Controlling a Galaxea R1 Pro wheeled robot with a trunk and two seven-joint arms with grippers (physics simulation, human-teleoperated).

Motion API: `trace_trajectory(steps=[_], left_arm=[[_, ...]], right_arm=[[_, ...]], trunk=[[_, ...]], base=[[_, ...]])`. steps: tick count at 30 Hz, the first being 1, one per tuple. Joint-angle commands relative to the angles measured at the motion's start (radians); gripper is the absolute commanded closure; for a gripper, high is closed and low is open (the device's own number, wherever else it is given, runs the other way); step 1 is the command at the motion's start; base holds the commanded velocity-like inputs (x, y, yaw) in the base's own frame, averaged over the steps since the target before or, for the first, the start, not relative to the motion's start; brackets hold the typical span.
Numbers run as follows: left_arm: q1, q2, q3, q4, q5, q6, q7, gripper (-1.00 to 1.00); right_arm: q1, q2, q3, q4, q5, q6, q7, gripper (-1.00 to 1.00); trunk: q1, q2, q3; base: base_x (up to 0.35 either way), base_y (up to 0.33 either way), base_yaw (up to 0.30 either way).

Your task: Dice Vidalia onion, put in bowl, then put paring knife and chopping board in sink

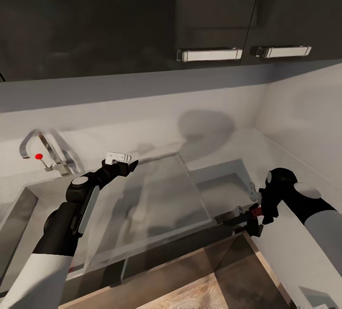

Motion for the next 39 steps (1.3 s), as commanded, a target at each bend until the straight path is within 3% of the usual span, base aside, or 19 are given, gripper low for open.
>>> trace_trajectory(steps=[1, 19, 20, 39], left_arm=[[-0.001, 0.001, -0.001, -0.001, 0.003, 0.006, -0.001, -1.00], [-0.001, 0.001, -0.001, -0.002, 0.003, 0.006, -0.001, -1.00], [-0.001, 0.001, -0.001, -0.002, 0.003, 0.007, -0.001, -1.00], [-0.001, 0.001, -0.001, -0.003, 0.003, 0.007, -0.001, -1.00]], right_arm=[[-0.001, -0.001, 0.004, -0.001, 0.000, 0.010, 0.004, -1.00], [-0.001, -0.001, 0.004, -0.001, 0.000, 0.009, 0.004, -1.00], [-0.001, -0.001, 0.004, -0.001, 0.000, 0.009, 0.004, 1.00], [-0.001, -0.001, 0.004, -0.001, 0.000, 0.009, 0.005, 1.00]], trunk=[[0.001, -0.002, -0.002], [0.001, -0.002, -0.008], [0.001, -0.002, -0.008], [0.001, -0.002, -0.002]], base=[[0.000, 0.000, 0.000], [0.000, 0.000, 0.000], [0.000, 0.000, 0.000], [0.000, 0.000, 0.000]])
